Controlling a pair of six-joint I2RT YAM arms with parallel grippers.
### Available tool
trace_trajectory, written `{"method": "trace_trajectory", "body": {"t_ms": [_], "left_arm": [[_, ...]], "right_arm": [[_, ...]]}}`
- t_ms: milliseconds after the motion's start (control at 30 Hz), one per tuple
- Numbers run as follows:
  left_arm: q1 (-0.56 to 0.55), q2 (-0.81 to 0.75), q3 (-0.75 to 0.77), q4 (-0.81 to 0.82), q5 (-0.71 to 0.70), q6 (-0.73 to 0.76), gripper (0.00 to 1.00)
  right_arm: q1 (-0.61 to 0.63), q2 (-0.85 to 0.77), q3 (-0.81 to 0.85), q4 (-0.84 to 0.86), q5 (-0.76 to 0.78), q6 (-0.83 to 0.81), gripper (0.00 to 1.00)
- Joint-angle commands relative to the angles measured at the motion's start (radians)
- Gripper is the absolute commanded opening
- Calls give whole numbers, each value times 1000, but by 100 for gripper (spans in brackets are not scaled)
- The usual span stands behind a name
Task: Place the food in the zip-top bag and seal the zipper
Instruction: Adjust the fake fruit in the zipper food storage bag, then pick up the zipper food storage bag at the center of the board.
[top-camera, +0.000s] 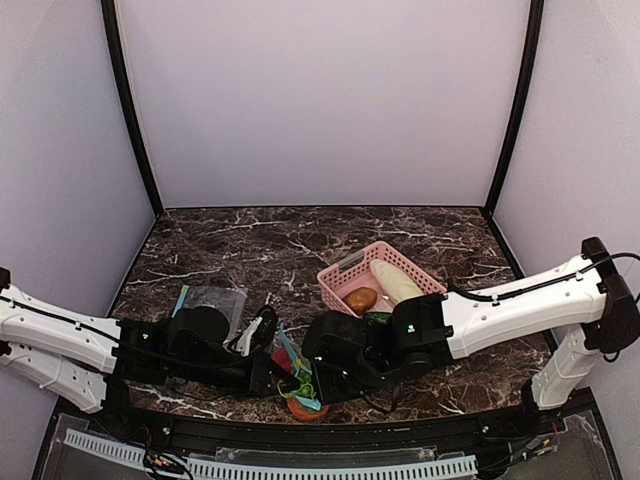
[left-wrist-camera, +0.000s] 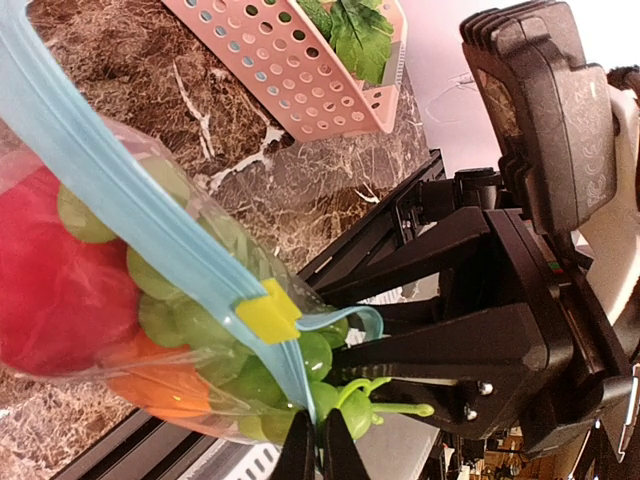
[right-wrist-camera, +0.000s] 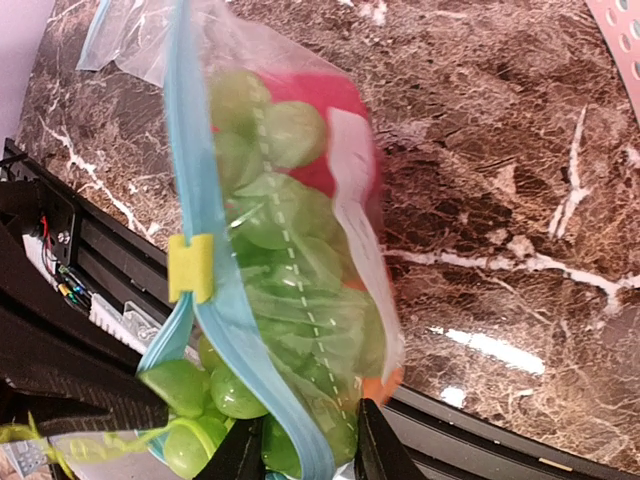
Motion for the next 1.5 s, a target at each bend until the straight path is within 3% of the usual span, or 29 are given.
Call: {"method": "trace_trajectory", "body": {"t_ms": [0,267,433,833,1467], "left_arm": [[3,-6,72,127,83,19,1],[48,6,41,122,119,5,1],[54,8,33,124,134,8,1],[54,49,20,144,165,15,1],[54,69,-7,109,162,34,1]], "right_arm": [[-35,39,-5,-252,108,-13,28],[-42,-181,-53,-117,56,-51,45],[-55,-290,-128,-22,-6,-75,48],[-56,-244,-152,119,-75,-77,44],[-26,-197,-151,88,-101,-71,43]]}}
